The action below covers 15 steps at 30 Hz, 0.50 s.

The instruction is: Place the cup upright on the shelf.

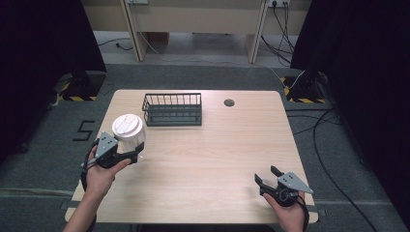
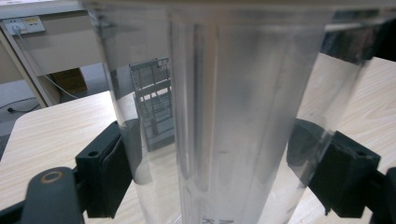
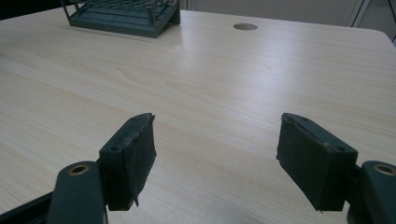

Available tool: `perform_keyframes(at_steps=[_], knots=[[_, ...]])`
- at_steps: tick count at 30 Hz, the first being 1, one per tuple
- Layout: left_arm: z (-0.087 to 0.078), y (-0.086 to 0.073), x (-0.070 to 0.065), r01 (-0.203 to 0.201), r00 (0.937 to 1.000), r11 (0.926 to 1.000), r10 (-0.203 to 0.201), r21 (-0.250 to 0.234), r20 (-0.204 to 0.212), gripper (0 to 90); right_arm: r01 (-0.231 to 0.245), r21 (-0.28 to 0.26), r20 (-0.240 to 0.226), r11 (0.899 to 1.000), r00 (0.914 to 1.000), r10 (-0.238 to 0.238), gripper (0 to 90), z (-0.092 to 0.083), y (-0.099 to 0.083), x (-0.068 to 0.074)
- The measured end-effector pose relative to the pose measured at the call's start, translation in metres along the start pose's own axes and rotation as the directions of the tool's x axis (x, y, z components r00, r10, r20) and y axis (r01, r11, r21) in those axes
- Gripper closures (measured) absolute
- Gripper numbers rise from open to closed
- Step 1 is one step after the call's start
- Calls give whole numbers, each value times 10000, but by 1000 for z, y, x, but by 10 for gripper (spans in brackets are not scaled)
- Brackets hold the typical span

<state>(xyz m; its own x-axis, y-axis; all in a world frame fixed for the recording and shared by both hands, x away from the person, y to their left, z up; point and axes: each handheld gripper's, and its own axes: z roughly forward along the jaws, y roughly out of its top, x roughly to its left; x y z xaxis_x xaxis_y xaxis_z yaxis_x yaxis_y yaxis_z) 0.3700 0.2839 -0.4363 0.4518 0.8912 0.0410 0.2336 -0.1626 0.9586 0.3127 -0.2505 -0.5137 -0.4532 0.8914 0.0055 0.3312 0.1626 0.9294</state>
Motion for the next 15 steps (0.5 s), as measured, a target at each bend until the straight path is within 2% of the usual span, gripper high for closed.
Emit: perform_keyframes(at_steps=[15], knots=[[15,10,1,-33,10000,10000,33,43,-9,172,-13,8,-24,10000,10000,13,284,0,0,0]])
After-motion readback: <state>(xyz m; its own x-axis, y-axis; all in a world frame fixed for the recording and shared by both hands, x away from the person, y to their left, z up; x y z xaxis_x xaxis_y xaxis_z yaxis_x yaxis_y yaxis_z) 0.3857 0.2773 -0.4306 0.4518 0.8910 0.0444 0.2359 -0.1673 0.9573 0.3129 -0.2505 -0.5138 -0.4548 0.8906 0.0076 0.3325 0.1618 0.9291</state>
